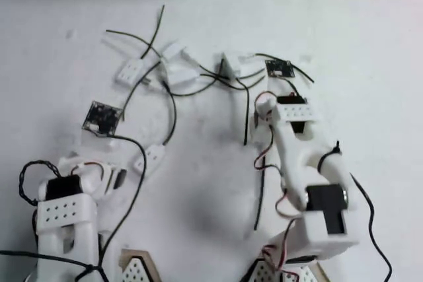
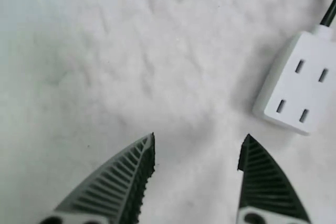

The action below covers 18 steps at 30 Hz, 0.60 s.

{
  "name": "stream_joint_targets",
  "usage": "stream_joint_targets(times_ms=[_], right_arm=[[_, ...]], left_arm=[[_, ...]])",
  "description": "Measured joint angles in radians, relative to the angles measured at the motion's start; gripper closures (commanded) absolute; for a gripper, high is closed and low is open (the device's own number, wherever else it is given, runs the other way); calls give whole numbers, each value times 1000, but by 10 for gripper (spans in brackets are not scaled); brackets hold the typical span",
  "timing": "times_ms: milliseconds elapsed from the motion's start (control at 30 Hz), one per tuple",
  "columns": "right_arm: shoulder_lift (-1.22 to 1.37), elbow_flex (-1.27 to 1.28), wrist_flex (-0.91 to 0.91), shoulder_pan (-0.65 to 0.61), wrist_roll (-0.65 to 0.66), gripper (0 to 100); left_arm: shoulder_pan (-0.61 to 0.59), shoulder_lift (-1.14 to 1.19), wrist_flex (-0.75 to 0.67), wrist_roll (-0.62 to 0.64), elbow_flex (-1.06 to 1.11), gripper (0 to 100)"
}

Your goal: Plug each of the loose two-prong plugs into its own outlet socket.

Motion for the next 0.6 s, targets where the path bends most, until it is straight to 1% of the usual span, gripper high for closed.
stream_joint_targets(times_ms=[100, 200, 300, 433, 500, 600], right_arm=[[-115, 0, 91, -35, -143, 981], [-226, 0, 152, -83, -338, 981], [-301, 0, 167, -127, -511, 981], [-330, 0, 173, -190, -667, 980], [-330, 0, 173, -222, -720, 950], [-330, 0, 173, -273, -769, 834]], left_arm=[[0, 0, 0, 0, 0, 736], [0, 0, 0, 0, 0, 736], [0, 0, 0, 0, 0, 736], [0, 0, 0, 0, 0, 736], [0, 0, 0, 0, 0, 736], [0, 0, 0, 0, 0, 736]])
